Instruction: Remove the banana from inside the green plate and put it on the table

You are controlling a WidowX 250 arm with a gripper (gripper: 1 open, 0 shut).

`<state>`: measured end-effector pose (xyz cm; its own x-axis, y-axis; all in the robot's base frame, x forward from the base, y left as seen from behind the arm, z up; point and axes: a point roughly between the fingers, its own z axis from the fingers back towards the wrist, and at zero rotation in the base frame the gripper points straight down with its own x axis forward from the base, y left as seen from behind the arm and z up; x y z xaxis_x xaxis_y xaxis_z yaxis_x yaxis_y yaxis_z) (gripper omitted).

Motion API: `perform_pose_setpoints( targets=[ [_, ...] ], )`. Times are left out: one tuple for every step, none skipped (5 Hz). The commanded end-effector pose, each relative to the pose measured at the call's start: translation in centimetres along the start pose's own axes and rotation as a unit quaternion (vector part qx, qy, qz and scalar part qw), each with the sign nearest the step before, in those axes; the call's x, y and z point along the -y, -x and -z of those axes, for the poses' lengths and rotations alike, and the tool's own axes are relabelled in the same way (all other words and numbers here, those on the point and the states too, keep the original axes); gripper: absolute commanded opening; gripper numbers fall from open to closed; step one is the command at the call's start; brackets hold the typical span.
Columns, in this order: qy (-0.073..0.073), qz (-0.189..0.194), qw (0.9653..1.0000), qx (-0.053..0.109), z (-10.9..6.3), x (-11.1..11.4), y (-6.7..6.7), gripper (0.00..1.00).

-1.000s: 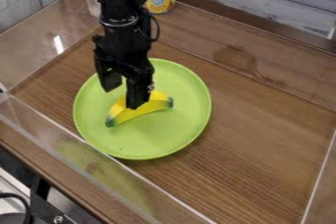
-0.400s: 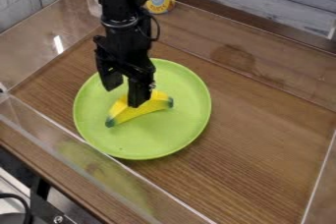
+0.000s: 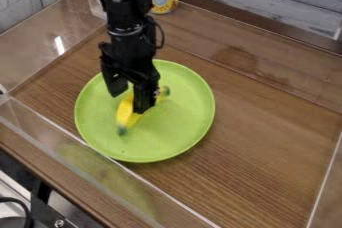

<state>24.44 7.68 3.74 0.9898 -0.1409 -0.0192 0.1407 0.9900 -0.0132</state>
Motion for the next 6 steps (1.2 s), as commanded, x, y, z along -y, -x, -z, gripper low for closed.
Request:
perform_pose_setpoints(
  targets=[
    [-0.009, -0.002, 0.9999, 0.011, -0.1, -0.4, -0.2, 0.00],
    [-0.008, -0.014, 0.9998, 0.011, -0.5, -0.2, -0.2, 0.00],
    [-0.006, -0.028, 0.9995, 0.011, -1.8, 0.2, -0.1, 0.00],
    [-0.002, -0.039, 0.9992, 0.013, -3.3, 0.6, 0.0, 0.00],
    [0.003, -0.046, 0.9988, 0.017, -4.9, 1.3, 0.0, 0.00],
    [0.007, -0.054, 0.9982, 0.026, -6.8, 3.0, -0.6, 0.00]
  ],
)
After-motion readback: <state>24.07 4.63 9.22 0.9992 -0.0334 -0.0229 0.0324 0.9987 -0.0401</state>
